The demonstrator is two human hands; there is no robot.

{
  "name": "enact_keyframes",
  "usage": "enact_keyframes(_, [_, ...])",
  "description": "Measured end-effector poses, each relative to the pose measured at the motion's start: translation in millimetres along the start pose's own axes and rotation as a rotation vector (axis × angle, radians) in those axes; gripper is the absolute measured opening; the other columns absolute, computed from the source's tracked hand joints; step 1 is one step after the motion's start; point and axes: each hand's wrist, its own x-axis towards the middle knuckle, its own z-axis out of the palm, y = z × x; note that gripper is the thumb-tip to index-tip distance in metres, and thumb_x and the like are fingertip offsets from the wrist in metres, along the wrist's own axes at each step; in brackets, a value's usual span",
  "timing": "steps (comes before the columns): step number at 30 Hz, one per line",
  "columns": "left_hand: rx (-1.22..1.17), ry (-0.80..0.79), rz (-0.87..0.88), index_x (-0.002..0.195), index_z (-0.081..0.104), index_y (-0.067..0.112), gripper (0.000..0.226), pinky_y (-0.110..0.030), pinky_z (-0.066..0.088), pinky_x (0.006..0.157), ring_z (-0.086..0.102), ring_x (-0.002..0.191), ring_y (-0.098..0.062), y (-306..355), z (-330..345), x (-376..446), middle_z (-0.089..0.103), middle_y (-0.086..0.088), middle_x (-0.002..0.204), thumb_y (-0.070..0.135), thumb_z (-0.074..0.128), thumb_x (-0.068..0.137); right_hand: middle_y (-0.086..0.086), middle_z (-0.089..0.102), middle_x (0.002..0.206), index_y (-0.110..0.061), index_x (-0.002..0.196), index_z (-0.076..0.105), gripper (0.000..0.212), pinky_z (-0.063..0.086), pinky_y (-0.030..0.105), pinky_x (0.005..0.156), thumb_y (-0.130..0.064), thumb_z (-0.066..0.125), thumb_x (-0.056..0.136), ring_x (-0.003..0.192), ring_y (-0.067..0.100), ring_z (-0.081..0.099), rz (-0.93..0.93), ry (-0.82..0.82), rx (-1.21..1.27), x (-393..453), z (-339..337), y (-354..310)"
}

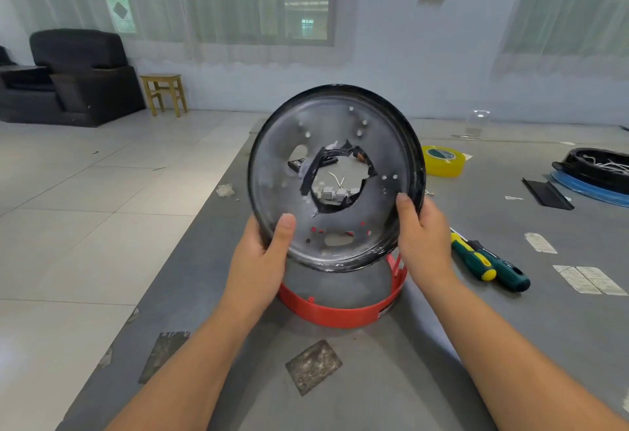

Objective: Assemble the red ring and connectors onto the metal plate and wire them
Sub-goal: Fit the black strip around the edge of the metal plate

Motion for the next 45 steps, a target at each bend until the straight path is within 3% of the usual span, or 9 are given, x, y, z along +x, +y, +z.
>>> enact_keyframes(9, [-0.193, 0.133, -0.263, 0.113, 0.065, 0.032, 0.049, -0.045, 0.046, 0.109, 0.059, 0.118, -0.019, -20.6, -4.5, 1.5, 0.067, 0.005, 0.128, 0.064, 0.038, 0.088, 0.002, 0.077, 0.11, -0.021, 0.115, 0.067, 0.019, 0.059, 0.042, 0.091, -0.018, 0.052, 0.103, 0.095, 0.019, 0.074, 0.717, 0.124, 0.516, 9.2, -15.8, 15.0])
enact_keyframes(14, [-0.229, 0.16, -0.294, 0.109, 0.066, 0.029, 0.019, -0.036, 0.046, 0.084, 0.063, 0.105, -0.02, -25.3, -2.5, 4.5, 0.068, 0.002, 0.123, 0.027, 0.047, 0.106, 0.007, 0.069, 0.08, -0.01, 0.113, 0.063, 0.019, 0.048, 0.032, 0.054, -0.015, 0.046, 0.105, 0.043, 0.012, 0.05, 0.788, 0.1, 0.656, 4.9, -15.0, 15.4])
enact_keyframes(18, [-0.064, 0.122, -0.225, 0.115, 0.064, 0.032, 0.036, -0.048, 0.059, 0.08, 0.063, 0.082, -0.016, -28.2, -10.7, 6.2, 0.068, 0.01, 0.114, 0.004, 0.055, 0.093, 0.006, 0.067, 0.071, -0.01, 0.103, 0.064, 0.016, 0.047, 0.032, 0.055, -0.013, 0.049, 0.104, 0.046, 0.015, 0.049, 0.817, 0.071, 0.698, -0.6, -7.8, 13.3])
enact_keyframes(21, [0.168, 0.026, -0.146, 0.121, 0.063, 0.029, 0.054, -0.053, 0.055, 0.097, 0.064, 0.109, -0.04, -30.2, -21.2, 14.2, 0.067, -0.004, 0.125, -0.011, 0.05, 0.087, 0.005, 0.074, 0.078, -0.012, 0.105, 0.067, 0.015, 0.051, 0.034, 0.063, -0.014, 0.053, 0.102, 0.057, 0.016, 0.06, 0.811, 0.041, 0.692, -5.8, -0.6, 13.3])
enact_keyframes(24, [0.275, -0.003, -0.1, 0.117, 0.064, 0.024, 0.055, -0.028, 0.047, 0.11, 0.064, 0.11, -0.001, -29.5, -25.3, 21.0, 0.065, -0.001, 0.129, -0.016, 0.046, 0.084, 0.005, 0.079, 0.091, -0.014, 0.109, 0.069, 0.018, 0.058, 0.045, 0.078, -0.016, 0.052, 0.102, 0.074, 0.022, 0.071, 0.754, -0.009, 0.648, -10.9, 5.5, 16.6])
enact_keyframes(26, [0.325, 0.002, -0.044, 0.116, 0.064, 0.023, 0.049, -0.003, 0.04, 0.095, 0.057, 0.099, 0.019, -29.9, -23.4, 23.7, 0.066, 0.0, 0.127, -0.014, 0.047, 0.088, 0.003, 0.079, 0.087, -0.017, 0.104, 0.068, 0.016, 0.058, 0.046, 0.076, -0.016, 0.053, 0.102, 0.072, 0.019, 0.074, 0.707, -0.024, 0.613, -13.3, 8.1, 17.8])
enact_keyframes(31, [0.329, 0.133, 0.014, 0.134, 0.06, 0.019, 0.029, -0.045, 0.046, 0.111, 0.063, 0.118, -0.024, -38.7, -22.9, 28.4, 0.065, -0.007, 0.132, 0.011, 0.049, 0.108, 0.001, 0.08, 0.097, -0.021, 0.098, 0.071, 0.018, 0.057, 0.041, 0.083, -0.02, 0.054, 0.102, 0.084, 0.013, 0.076, 0.593, -0.017, 0.536, -15.4, 10.2, 17.2])
enact_keyframes(36, [0.423, 0.293, 0.504, 0.147, 0.048, 0.014, 0.046, -0.031, 0.018, 0.126, 0.03, 0.151, -0.017, -13.8, -22.6, 6.9, 0.04, 0.0, 0.158, 0.007, 0.047, 0.101, -0.024, 0.072, 0.113, -0.042, 0.106, 0.066, 0.029, 0.047, 0.033, 0.099, -0.06, 0.046, 0.097, 0.111, -0.002, 0.064, 0.413, -0.045, 0.278, -23.4, 6.6, 12.6])
enact_keyframes(45, [0.943, -0.207, 0.845, 0.124, 0.074, 0.032, 0.032, -0.058, 0.019, 0.127, 0.047, 0.146, -0.021, -5.1, 12.0, -27.6, 0.065, 0.01, 0.139, 0.046, 0.063, 0.097, -0.027, 0.069, 0.116, -0.04, 0.12, 0.065, 0.053, 0.045, 0.026, 0.095, -0.076, 0.037, 0.093, 0.11, -0.009, 0.06, 0.357, -0.059, 0.191, -31.0, 5.0, 1.0])
